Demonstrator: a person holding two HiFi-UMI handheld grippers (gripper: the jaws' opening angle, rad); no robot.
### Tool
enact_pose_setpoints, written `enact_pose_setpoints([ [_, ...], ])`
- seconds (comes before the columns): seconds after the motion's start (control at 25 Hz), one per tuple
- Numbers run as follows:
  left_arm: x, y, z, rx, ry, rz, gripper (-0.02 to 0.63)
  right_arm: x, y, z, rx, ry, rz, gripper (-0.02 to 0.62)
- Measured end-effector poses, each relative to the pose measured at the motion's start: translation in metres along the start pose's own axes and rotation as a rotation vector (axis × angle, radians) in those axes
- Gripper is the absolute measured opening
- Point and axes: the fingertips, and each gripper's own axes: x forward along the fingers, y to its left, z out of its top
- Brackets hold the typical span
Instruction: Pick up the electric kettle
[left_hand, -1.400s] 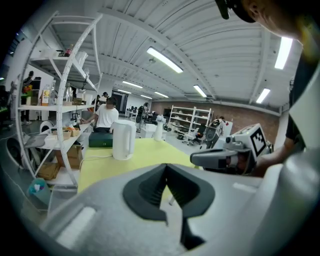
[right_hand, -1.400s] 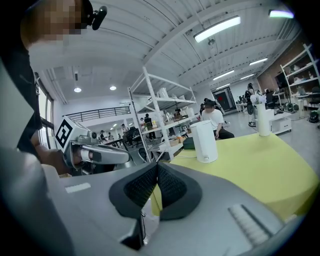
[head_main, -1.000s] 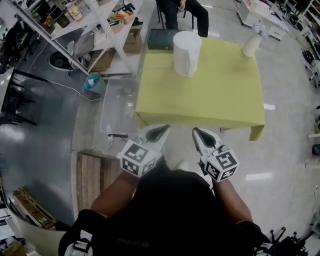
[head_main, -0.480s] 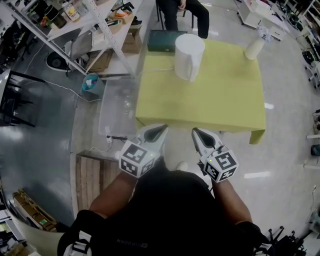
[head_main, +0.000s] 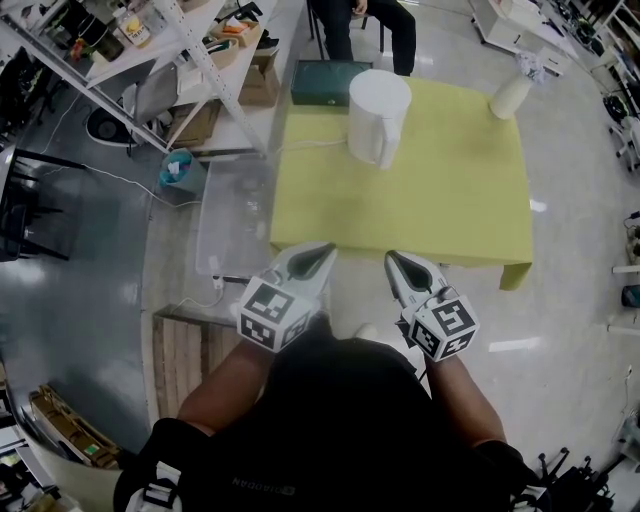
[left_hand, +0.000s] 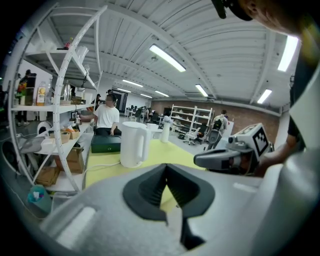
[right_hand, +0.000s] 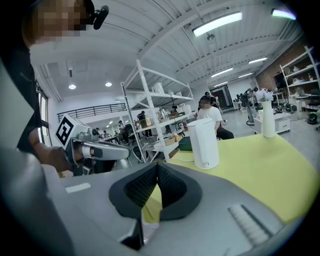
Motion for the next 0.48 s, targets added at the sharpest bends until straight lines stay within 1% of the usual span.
enact_pose_setpoints([
  [0.48,0.016,0.041,0.017,0.005,-0.012,-0.026,0.002,0.033,-0.013,0.016,-0.008,0.014,-0.035,0.006],
])
